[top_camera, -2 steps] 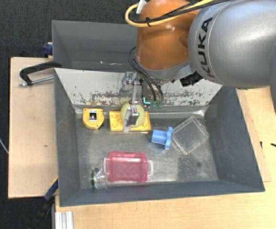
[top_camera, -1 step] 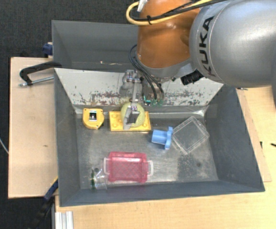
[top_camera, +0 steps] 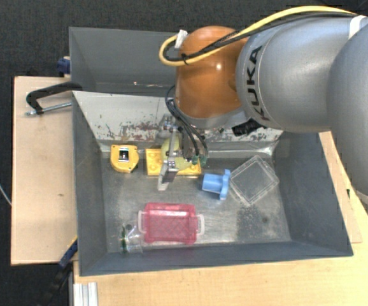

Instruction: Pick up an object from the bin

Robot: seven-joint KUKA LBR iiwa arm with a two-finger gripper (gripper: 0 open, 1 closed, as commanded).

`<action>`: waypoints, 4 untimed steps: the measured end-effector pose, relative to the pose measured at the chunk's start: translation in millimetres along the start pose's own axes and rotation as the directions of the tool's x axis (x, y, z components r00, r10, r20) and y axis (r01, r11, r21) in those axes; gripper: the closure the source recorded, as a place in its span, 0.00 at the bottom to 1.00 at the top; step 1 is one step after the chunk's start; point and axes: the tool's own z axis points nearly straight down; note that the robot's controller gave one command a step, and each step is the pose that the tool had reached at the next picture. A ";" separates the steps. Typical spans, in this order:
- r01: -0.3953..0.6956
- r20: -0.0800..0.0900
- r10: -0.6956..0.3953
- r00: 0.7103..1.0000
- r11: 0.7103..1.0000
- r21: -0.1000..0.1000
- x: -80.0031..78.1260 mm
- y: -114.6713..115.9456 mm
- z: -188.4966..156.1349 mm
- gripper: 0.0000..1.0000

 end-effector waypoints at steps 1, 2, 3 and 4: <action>0.024 -0.004 -0.024 1.000 1.000 0.001 -5.3 -0.8 56.1 0.00; -0.112 -0.005 0.112 0.994 0.994 0.002 -14.7 7.2 90.0 0.00; -0.165 0.031 0.165 0.986 0.986 -0.015 -10.9 -19.0 94.0 1.00; -0.165 0.031 0.166 0.986 0.986 -0.015 -10.9 -19.1 94.0 1.00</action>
Offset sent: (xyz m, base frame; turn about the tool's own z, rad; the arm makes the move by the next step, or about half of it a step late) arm 0.0196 0.0115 -0.1061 0.1589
